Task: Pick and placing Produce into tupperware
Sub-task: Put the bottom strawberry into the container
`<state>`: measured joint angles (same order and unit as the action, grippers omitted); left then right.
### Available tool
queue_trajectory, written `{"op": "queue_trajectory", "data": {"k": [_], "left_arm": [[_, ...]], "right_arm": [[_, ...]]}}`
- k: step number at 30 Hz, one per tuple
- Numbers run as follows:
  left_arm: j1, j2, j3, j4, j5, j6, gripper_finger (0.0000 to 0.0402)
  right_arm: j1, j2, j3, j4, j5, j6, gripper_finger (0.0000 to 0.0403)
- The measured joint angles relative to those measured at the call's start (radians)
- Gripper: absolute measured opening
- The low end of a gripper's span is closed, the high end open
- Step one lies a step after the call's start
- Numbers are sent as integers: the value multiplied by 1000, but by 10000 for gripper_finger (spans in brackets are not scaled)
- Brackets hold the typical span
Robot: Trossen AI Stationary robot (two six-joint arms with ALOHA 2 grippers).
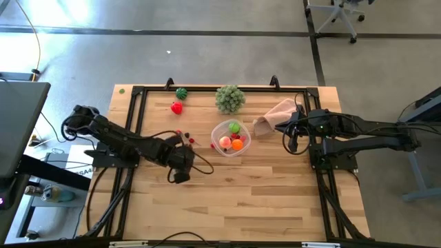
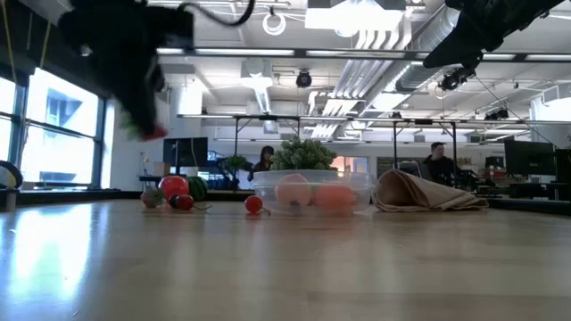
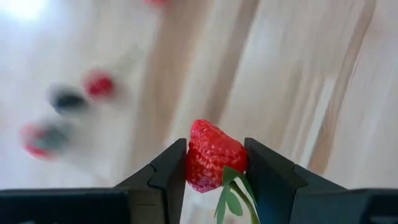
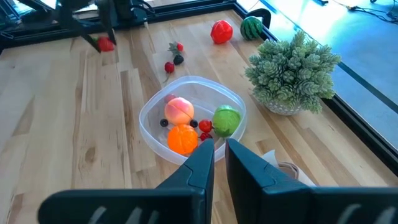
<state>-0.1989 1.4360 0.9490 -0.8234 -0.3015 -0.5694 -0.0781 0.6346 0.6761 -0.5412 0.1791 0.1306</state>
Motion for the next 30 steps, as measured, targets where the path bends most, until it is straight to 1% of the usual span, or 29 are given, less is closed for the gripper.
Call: {"op": "queue_trajectory", "data": {"k": [2,4,7,9,11,16,21,24,26,30], "left_arm": [[27,0,59,-9,-48,52,135],[70,0,115,3,-72,106,135],[147,11,181,67,-76,220,135],[202,24,215,122,-60,306,135],[254,47,242,169,-36,374,135],[382,140,273,297,88,482,135],[465,249,273,422,207,539,135],[506,305,276,464,256,554,135],[534,337,282,459,291,565,135],[569,390,308,453,322,573,135]], "right_arm": [[0,0,0,0,0,0,30],[0,0,0,0,0,0,30],[0,0,0,0,0,0,30],[0,0,0,0,0,0,30],[0,0,0,0,-1,0,30],[0,0,0,0,-4,0,30],[0,0,0,0,-4,0,30],[0,0,0,0,-4,0,30],[0,0,0,0,-3,0,30],[0,0,0,0,-3,0,30]]}}
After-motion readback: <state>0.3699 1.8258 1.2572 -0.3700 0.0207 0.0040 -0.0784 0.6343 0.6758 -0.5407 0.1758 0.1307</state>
